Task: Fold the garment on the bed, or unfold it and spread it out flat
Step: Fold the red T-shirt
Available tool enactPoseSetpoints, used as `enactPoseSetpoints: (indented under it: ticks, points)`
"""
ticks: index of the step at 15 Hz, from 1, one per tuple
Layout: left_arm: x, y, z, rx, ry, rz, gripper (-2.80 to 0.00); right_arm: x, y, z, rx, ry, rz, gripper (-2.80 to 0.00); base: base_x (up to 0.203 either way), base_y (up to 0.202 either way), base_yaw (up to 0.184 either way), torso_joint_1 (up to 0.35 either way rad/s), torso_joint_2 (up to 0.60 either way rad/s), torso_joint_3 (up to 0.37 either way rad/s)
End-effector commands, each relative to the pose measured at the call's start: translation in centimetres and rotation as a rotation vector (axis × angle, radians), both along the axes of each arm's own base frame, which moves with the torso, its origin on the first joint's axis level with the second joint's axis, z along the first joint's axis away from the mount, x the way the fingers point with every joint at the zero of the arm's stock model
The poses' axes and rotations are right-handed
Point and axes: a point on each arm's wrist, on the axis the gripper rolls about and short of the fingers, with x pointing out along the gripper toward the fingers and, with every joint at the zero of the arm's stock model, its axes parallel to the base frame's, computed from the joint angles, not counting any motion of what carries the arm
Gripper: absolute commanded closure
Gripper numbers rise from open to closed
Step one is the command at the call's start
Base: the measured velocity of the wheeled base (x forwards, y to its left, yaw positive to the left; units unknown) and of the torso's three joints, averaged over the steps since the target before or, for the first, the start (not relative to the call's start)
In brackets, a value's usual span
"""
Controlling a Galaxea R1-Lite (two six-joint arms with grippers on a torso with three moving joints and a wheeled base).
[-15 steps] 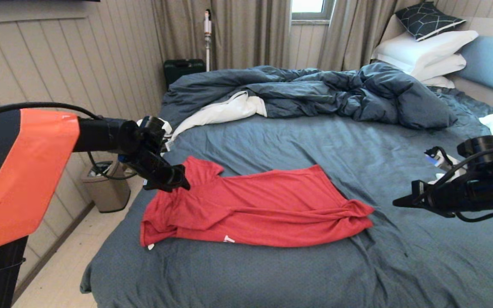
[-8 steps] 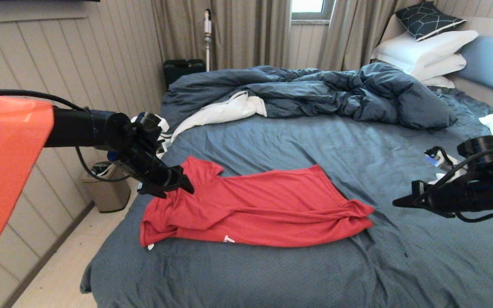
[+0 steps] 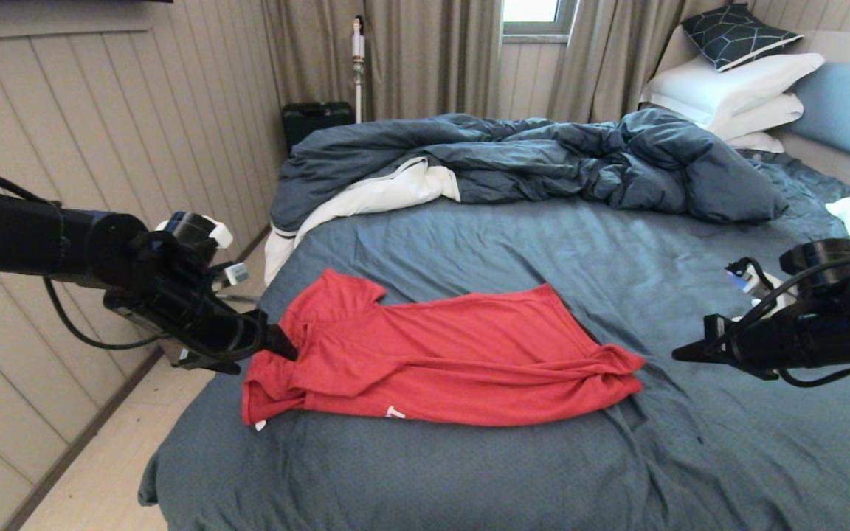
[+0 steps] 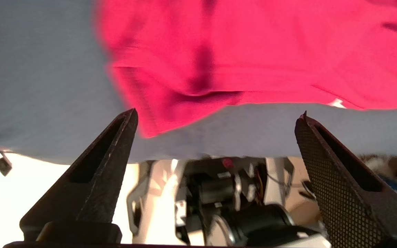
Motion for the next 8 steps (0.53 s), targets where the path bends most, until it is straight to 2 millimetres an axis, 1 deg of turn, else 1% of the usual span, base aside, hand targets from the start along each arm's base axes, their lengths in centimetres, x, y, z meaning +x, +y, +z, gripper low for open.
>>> enactPoseSetpoints:
  ticks: [1,3,5,6,8]
  points:
    - [-1.1,1.7,0.6,-0.001,-0.019,0.036,-2.80,0.3,0.1,-0.4,0.007,0.013,0.005,0.00,0.000,0.000,0.000,0.000,0.00,0.000]
    - [-1.9,2.1,0.3,0.001,-0.001,0.045,-2.80,0.7,1.1,-0.9,0.007,0.026,0.039,0.00,0.000,0.000,0.000,0.000,0.00,0.000]
    - [-2.1,2.1,0.2,-0.010,-0.013,0.040,-2.80,1.6,2.8,-1.4,0.007,0.039,0.093,0.00,0.000,0.000,0.000,0.000,0.00,0.000]
    - [-2.0,1.9,0.2,-0.022,-0.018,0.023,-2.80,2.1,3.9,-1.5,0.005,0.038,0.124,0.00,0.000,0.000,0.000,0.000,0.00,0.000]
    - [-1.7,0.4,0.2,-0.020,-0.029,-0.044,-2.80,3.0,6.8,-1.4,-0.003,0.035,0.194,0.00,0.000,0.000,0.000,0.000,0.00,0.000]
